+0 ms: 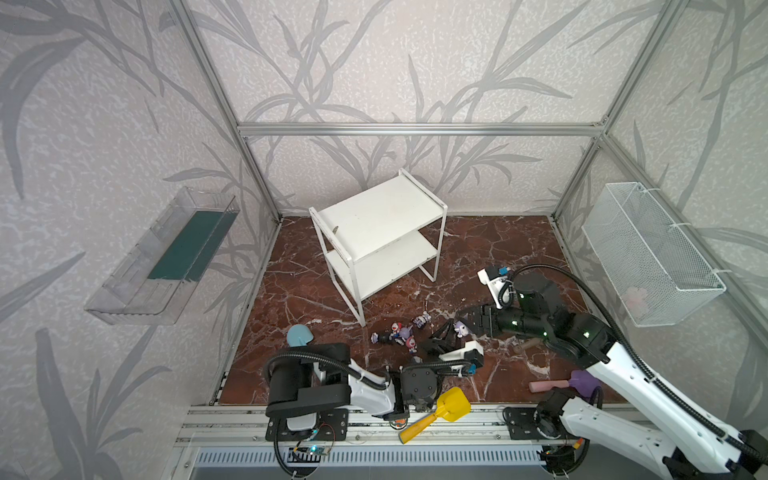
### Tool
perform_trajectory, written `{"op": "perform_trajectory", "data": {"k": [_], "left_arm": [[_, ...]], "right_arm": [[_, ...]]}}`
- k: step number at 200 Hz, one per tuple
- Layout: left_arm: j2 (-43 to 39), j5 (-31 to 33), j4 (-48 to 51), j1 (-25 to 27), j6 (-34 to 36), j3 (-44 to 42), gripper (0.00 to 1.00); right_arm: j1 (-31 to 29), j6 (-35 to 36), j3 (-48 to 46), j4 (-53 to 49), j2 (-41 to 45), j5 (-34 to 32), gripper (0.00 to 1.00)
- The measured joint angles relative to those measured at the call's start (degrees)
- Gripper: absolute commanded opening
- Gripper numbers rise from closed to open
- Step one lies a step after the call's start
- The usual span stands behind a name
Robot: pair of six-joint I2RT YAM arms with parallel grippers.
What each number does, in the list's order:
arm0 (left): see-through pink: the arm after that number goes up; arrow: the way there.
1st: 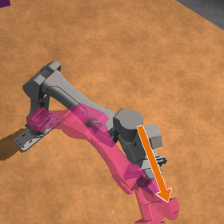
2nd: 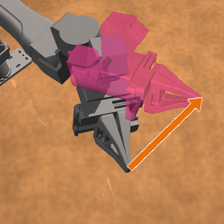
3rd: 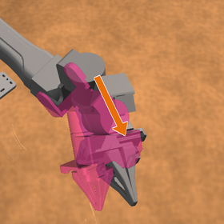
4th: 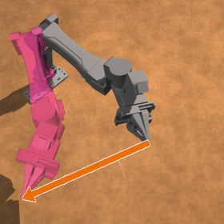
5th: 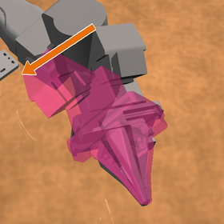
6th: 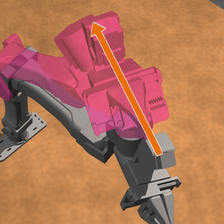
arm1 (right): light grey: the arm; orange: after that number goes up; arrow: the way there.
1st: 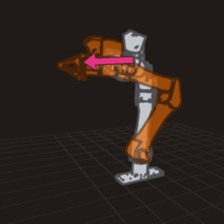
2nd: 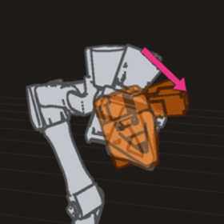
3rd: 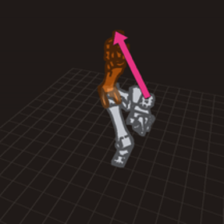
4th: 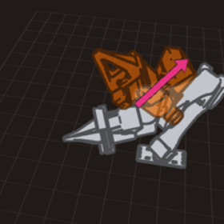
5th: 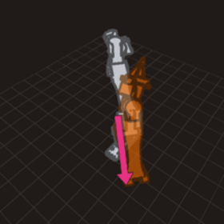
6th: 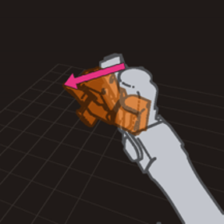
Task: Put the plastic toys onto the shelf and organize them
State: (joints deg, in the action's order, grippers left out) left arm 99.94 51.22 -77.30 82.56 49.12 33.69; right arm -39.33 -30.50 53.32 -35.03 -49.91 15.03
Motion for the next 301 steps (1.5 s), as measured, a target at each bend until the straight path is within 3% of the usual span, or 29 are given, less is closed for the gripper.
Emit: {"op": "perform_trajectory", "data": {"k": [76, 123, 201, 221, 247, 273, 301], "left_arm": [[4.1, 1.3, -0.8, -2.7, 0.5, 3.1, 0.0], [6.4, 1.8, -0.7, -4.3, 0.8, 5.4, 0.0], [7.8, 2.3, 0.7, -4.9, 1.9, 6.9, 0.0], [7.8, 2.6, 0.7, -5.0, 2.2, 7.0, 0.0], [7.8, 3.1, 0.9, -5.0, 2.3, 7.5, 0.0], [8.0, 3.7, 1.0, -5.0, 1.9, 7.6, 0.0], [8.0, 3.8, 1.1, -5.0, 2.4, 7.8, 0.0]], "right_arm": [[2.3, -1.9, -2.2, -1.8, 0.6, -4.0, 0.62], [5.3, -3.6, -3.3, -0.2, 0.3, -0.8, 0.66], [6.7, -12.2, -10.4, 11.5, -1.6, 4.6, 0.69], [6.8, -13.6, -11.1, 13.5, -1.9, 4.5, 0.62], [7.0, -14.4, -11.5, 15.6, -3.5, 3.5, 0.39], [7.1, -14.9, -11.6, 17.8, -3.8, 2.4, 0.23], [7.1, -14.8, -11.6, 18.1, -3.8, 1.4, 0.15]]}}
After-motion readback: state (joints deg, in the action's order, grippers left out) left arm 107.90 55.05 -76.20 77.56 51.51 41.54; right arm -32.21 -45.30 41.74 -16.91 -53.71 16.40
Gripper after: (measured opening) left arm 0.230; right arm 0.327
